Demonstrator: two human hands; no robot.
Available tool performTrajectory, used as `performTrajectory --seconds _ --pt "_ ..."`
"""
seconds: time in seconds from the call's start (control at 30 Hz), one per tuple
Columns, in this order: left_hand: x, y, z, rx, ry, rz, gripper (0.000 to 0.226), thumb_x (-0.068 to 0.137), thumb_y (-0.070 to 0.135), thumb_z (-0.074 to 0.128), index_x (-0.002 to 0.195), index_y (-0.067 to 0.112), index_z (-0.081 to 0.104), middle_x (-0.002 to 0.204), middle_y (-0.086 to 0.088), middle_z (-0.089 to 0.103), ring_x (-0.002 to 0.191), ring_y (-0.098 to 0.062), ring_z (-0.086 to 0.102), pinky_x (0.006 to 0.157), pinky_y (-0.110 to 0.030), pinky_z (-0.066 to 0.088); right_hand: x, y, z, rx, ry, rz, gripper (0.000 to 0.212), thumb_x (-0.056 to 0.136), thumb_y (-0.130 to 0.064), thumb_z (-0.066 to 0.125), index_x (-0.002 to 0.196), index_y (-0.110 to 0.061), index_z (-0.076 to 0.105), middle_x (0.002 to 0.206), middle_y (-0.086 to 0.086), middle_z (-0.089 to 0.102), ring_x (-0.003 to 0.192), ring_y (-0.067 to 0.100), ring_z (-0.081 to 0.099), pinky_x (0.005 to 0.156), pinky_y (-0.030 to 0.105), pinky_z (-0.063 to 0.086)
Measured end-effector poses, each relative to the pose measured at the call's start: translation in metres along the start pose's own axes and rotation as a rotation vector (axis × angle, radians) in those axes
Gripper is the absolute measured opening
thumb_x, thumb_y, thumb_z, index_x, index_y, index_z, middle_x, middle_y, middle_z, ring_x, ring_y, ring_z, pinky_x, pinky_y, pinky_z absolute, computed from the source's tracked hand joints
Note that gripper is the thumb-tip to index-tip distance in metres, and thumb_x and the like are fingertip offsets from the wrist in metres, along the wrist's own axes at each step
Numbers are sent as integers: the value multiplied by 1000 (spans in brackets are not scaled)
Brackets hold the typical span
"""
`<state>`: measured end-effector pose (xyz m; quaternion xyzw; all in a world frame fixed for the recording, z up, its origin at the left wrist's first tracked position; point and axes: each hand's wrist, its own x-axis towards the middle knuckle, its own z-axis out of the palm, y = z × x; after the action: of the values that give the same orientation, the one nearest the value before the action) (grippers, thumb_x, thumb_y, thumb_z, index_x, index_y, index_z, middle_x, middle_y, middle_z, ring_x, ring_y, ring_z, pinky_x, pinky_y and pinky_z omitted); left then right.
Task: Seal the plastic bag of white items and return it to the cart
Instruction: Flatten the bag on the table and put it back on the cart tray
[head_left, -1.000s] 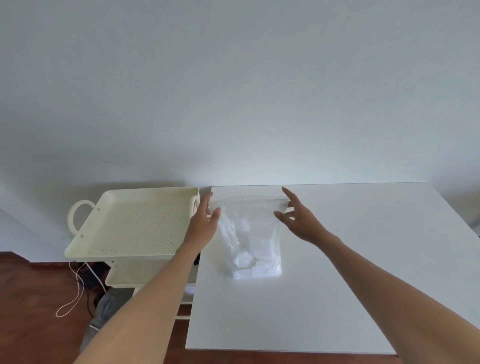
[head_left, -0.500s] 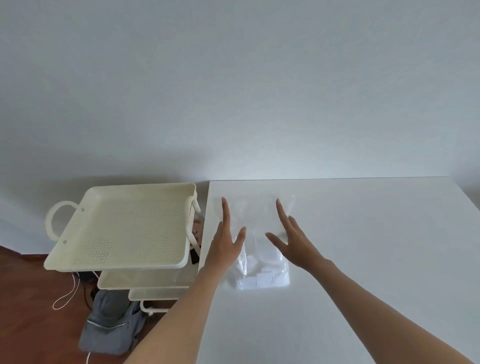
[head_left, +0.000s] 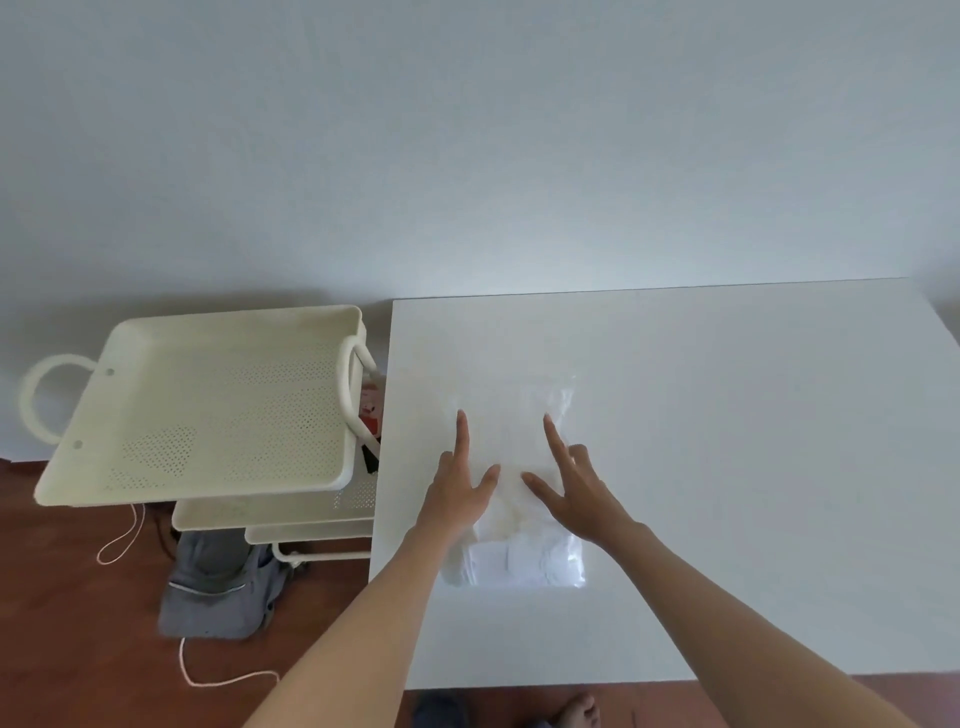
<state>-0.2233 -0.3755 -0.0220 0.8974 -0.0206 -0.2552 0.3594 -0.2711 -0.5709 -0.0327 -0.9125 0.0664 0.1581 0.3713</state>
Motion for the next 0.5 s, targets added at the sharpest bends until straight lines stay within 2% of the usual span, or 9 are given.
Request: performTrajectory --seconds 0.07,0.17,0.3,0.37,0.43,0.5 --pt "-10 -6 7 22 -41 -44 90 98 58 48 150 53 -25 140 -13 45 117 -28 59 99 -40 48 -16 12 11 -13 -23 17 84 99 -58 49 155 -51 -13 133 5 35 87 24 61 85 35 52" --pt "-26 -18 20 108 -92 -81 87 97 63 43 151 51 -23 140 -13 44 114 -31 61 98 -42 49 -41 26 30 -40 -12 -5 82 100 -52 52 157 -44 -6 142 9 28 102 28 61 97 41 53" --pt "-50 -33 43 390 -43 -94 80 95 72 26 154 45 -19 143 -12 37 106 -29 61 89 -39 52 -68 37 49 -212 78 37 78 96 -63 48 162 -39 12 150 8 28 123 28 54 97 40 53" --pt "-57 -40 53 547 74 -67 78 95 73 19 157 39 -14 152 -14 29 121 -30 51 102 -42 48 -74 36 53 -337 186 39 78 94 -68 46 161 -36 21 155 11 30 127 31 51 102 42 46" --pt "-57 -41 55 640 163 -26 75 98 69 17 159 35 -9 165 -14 13 143 -35 33 116 -49 32 -71 31 52 -417 284 11 78 94 -68 45 161 -33 25 162 13 28 131 33 48 103 44 43" --pt "-50 -38 52 670 212 33 73 101 64 20 160 32 -8 169 -12 -3 154 -37 10 122 -52 18 -61 22 48 -443 319 -20 74 98 -63 45 161 -30 24 168 14 21 142 34 41 108 47 39"
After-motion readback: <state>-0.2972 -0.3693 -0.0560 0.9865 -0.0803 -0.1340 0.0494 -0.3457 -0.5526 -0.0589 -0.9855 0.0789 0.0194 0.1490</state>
